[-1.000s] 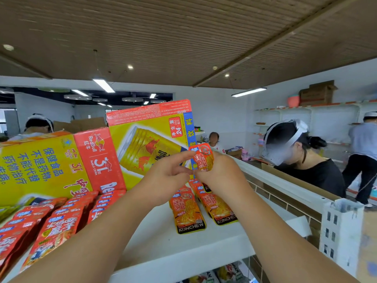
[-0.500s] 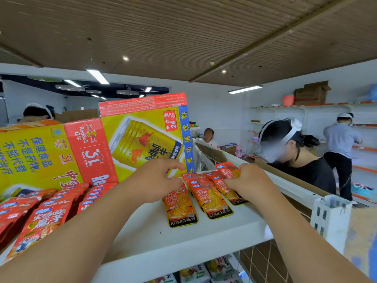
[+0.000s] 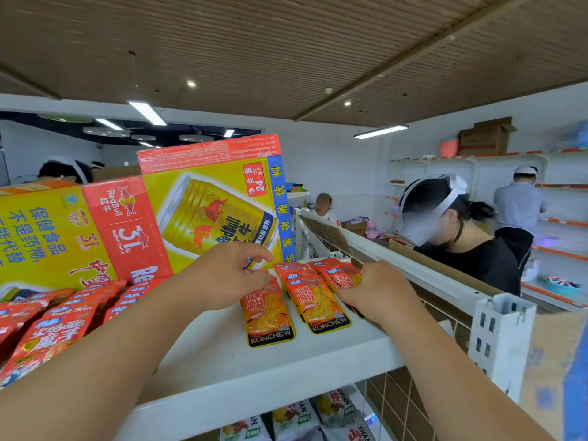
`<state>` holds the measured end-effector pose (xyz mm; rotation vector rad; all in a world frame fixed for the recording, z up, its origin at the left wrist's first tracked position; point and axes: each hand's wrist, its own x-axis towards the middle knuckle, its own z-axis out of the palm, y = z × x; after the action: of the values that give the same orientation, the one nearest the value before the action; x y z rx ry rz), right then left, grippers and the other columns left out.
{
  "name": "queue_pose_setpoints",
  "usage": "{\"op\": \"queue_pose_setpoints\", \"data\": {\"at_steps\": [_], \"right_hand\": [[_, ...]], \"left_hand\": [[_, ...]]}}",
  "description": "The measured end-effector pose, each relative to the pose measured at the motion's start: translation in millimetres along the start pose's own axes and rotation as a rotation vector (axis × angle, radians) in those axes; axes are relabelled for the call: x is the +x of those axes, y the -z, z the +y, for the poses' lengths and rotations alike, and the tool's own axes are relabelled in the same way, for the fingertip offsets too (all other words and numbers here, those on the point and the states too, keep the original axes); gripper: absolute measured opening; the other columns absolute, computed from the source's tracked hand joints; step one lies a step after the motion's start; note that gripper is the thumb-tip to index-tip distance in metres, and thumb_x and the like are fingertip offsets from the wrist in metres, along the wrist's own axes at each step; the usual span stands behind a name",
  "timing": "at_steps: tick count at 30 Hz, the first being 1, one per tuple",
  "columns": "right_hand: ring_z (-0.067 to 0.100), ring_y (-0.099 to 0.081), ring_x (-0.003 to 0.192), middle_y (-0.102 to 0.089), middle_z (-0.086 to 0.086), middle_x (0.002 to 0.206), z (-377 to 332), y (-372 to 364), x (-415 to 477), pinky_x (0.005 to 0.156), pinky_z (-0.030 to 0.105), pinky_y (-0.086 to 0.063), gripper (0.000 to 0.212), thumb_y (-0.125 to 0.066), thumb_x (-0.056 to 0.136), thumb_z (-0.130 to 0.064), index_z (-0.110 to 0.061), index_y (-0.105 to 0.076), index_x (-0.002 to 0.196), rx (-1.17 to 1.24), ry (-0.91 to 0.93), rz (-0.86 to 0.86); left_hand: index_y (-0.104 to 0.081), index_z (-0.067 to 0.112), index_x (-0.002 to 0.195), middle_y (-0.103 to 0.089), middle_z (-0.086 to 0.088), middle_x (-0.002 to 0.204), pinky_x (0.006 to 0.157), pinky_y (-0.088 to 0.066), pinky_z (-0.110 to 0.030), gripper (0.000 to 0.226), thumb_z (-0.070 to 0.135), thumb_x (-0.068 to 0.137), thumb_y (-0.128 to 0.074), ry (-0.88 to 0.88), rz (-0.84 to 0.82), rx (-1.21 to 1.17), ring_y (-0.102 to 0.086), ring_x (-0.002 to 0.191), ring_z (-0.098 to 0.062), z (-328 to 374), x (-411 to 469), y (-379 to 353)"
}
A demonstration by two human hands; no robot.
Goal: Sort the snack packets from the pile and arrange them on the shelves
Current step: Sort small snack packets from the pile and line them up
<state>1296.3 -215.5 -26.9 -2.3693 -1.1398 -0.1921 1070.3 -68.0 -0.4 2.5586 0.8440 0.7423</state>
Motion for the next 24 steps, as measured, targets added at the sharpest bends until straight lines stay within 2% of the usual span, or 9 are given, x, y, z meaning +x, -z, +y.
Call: {"op": "queue_pose_setpoints", "data": {"at_steps": [5,8,11,16,20,24], "right_hand": [[0.02,-0.055,0.087,-0.056,0.002,0.1,-0.4,1.5,-3.3,0.069,0.031,-0.042,0.057,-0.069,0.075,-0.065,-0.019,-0.062,0.107,-0.006,0.001,-0.02],[0.02,-0.052,0.088,-0.057,0.004,0.105,-0.3,2.4,-3.6,0.071,0.032,-0.041,0.062,-0.069,0.075,-0.066,-0.018,-0.061,0.113,-0.02,-0.003,-0.036],[0.02,-0.051,0.088,-0.056,0.004,0.105,0.3,2.6,-3.9,0.07,0.031,-0.04,0.063,-0.069,0.076,-0.066,-0.017,-0.062,0.115,-0.028,0.002,-0.041],[0.021,-0.05,0.088,-0.059,0.007,0.114,0.1,3.0,-4.3,0.072,0.032,-0.04,0.058,-0.068,0.075,-0.067,-0.02,-0.059,0.109,-0.044,0.005,-0.048],[0.022,-0.051,0.086,-0.058,0.005,0.106,0.1,3.1,-4.0,0.07,0.031,-0.039,0.057,-0.068,0.074,-0.067,-0.021,-0.059,0.106,-0.046,0.004,-0.046],[0.021,-0.05,0.084,-0.052,0.002,0.098,0.8,3.2,-3.8,0.068,0.031,-0.039,0.053,-0.067,0.075,-0.068,-0.022,-0.055,0.099,-0.048,0.003,-0.022]], "left_hand": [[-0.065,0.041,0.123,-0.06,0.017,0.122,0.091,-0.046,-0.03,0.031,0.034,0.093,-0.068,-0.001,-0.01,-0.014,-0.056,0.113,-0.008,1.3,-0.8,-1.4],[-0.064,0.04,0.125,-0.058,0.023,0.115,0.089,-0.044,-0.029,0.033,0.034,0.093,-0.068,0.001,-0.023,0.001,-0.056,0.112,-0.007,1.6,-0.5,-1.2],[-0.064,0.041,0.125,-0.06,0.02,0.117,0.092,-0.047,-0.031,0.034,0.034,0.092,-0.069,-0.006,-0.024,0.011,-0.056,0.112,-0.008,0.0,0.1,-1.2],[-0.064,0.043,0.123,-0.061,0.02,0.119,0.09,-0.048,-0.031,0.033,0.035,0.092,-0.069,-0.013,-0.029,0.001,-0.057,0.11,-0.006,-3.8,1.7,-1.3],[-0.063,0.045,0.119,-0.061,0.019,0.119,0.079,-0.044,-0.023,0.031,0.033,0.091,-0.07,-0.011,-0.013,-0.024,-0.055,0.104,-0.002,-4.2,3.4,-2.6],[-0.063,0.045,0.117,-0.06,0.019,0.116,0.076,-0.042,-0.019,0.029,0.032,0.092,-0.07,-0.019,-0.01,-0.03,-0.055,0.104,-0.003,-3.0,2.7,-2.6]]}}
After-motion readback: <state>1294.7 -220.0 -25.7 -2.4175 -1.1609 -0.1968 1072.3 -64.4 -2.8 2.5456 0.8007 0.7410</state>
